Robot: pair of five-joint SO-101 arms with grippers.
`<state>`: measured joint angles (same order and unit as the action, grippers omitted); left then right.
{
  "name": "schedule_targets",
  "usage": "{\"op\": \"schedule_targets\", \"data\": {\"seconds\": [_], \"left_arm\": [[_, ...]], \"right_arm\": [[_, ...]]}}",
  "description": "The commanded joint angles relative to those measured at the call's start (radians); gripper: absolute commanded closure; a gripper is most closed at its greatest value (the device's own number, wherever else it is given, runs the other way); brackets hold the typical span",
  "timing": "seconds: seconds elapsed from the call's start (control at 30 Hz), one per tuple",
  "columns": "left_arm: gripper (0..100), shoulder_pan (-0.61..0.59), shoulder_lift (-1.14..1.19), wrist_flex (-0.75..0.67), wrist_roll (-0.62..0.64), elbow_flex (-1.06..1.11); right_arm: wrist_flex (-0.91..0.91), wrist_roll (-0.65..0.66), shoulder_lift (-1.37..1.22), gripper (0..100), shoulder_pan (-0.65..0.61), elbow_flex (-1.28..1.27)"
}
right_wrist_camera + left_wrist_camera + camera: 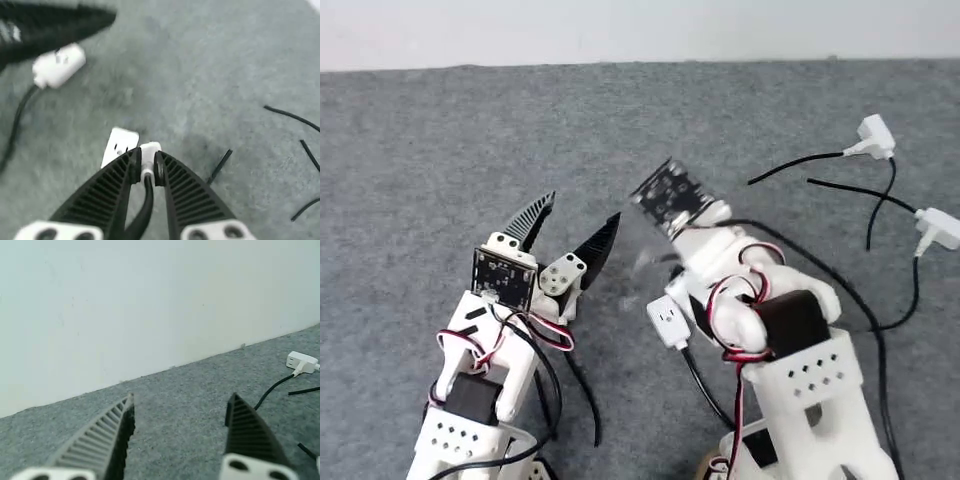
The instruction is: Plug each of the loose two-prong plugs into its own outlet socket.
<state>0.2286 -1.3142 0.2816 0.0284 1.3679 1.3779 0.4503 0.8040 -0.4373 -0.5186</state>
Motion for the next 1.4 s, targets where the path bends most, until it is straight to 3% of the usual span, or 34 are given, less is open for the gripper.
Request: {"op": "schedule_targets", "data": {"seconds": [0.0, 0.23, 0.47, 1.1, 1.37], "left_arm": [[73, -0.008, -0.006, -0.028, -0.057, -0.008], [73, -0.009, -0.005, -0.095, -0.138, 0.027], [73, -0.009, -0.005, -0.13, -0.158, 0.047], [73, -0.063, -0.005, -0.164, -0.158, 0.044], [73, -0.061, -0.005, -0.166, -0.153, 0.045]], "right_arm": [[-0.008, 0.094, -0.001, 99.0, 0.004, -0.023], [-0.047, 0.339, -0.002, 99.0, 0.004, -0.138], [-0.157, 0.433, -0.002, 99.0, -0.015, -0.233], [-0.199, 0.436, -0.001, 99.0, -0.2, -0.341], [-0.2, 0.413, 0.008, 99.0, -0.176, -0.333]]}}
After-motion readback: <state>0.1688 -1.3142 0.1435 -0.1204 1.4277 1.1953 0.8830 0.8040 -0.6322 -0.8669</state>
